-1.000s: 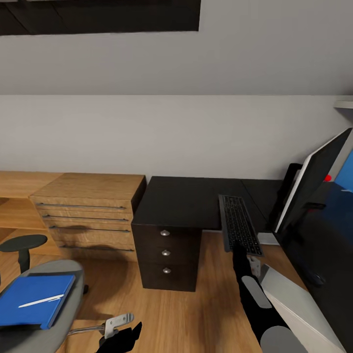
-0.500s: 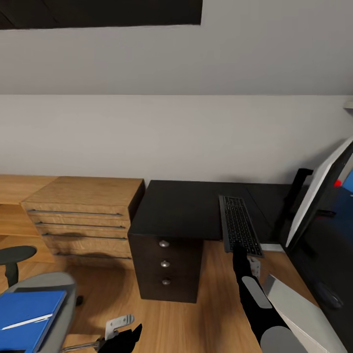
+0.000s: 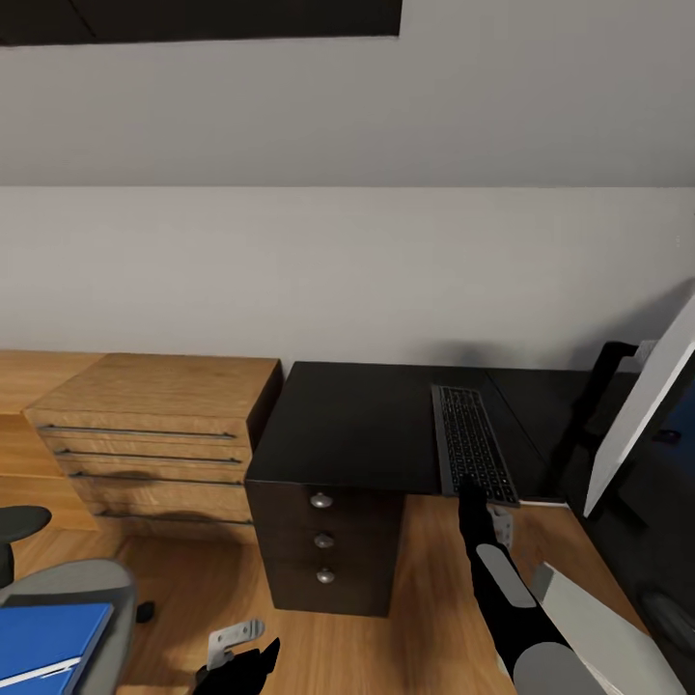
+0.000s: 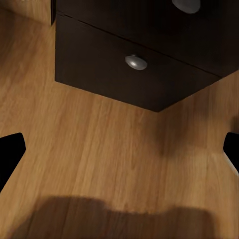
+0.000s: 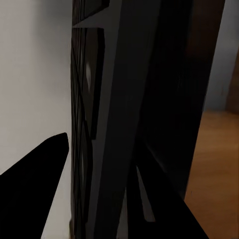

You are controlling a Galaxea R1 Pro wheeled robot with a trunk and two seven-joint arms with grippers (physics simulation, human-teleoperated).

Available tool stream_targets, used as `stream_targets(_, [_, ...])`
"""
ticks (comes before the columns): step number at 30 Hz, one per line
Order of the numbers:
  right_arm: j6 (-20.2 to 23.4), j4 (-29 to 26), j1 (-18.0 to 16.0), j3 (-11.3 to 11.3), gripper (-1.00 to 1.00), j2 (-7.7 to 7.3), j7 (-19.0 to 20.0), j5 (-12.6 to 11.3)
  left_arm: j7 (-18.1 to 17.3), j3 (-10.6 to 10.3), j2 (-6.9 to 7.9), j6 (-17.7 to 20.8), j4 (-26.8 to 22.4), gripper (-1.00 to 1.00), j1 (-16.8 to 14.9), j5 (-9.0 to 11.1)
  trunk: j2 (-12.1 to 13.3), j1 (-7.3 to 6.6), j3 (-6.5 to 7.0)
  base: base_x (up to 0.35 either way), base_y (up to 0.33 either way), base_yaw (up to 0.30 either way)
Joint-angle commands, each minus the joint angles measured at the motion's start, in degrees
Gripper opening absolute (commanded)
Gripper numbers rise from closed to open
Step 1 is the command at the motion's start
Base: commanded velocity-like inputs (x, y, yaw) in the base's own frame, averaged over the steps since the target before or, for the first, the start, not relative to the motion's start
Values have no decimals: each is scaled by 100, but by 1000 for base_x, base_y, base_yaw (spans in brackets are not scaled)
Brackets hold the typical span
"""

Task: In the bedroom, organize the workspace by keeping the computer under the desk, ensuring the monitor is on the desk, placing the keyboard on the desk next to the monitor, placing the mouse on the desk next to the keyboard, moving the folder from the swivel chair onto the desk next to the mouse, stacking the notebook on top of the folder with the pen on top of the notebook, and positioning the swivel chair next to the desk.

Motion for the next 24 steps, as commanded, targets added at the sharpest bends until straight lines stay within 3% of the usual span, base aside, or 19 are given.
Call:
stream_targets(1, [-2,10,-3,-11,-100,4,38,-78,-9,5,-1,32,-9,100,1,39,-2,2,-4,193,0,0])
stream_targets(7, [-19,186,6,-11,-100,-9,47,-38,-18,-2,-5,54,-17,100,1,49,-2,2,-4,34,0,0])
stream_targets(18, [-18,232,6,-9,-100,-14,46,-30,-4,-4,-27,50,-20,100,1,57,-443,243,-202,1,0,0])
stream_targets(24, [-22,256,6,-2,-100,-21,36,-6,-13,4,-4,39,-17,100,1,55,-443,243,-202,-10,0,0])
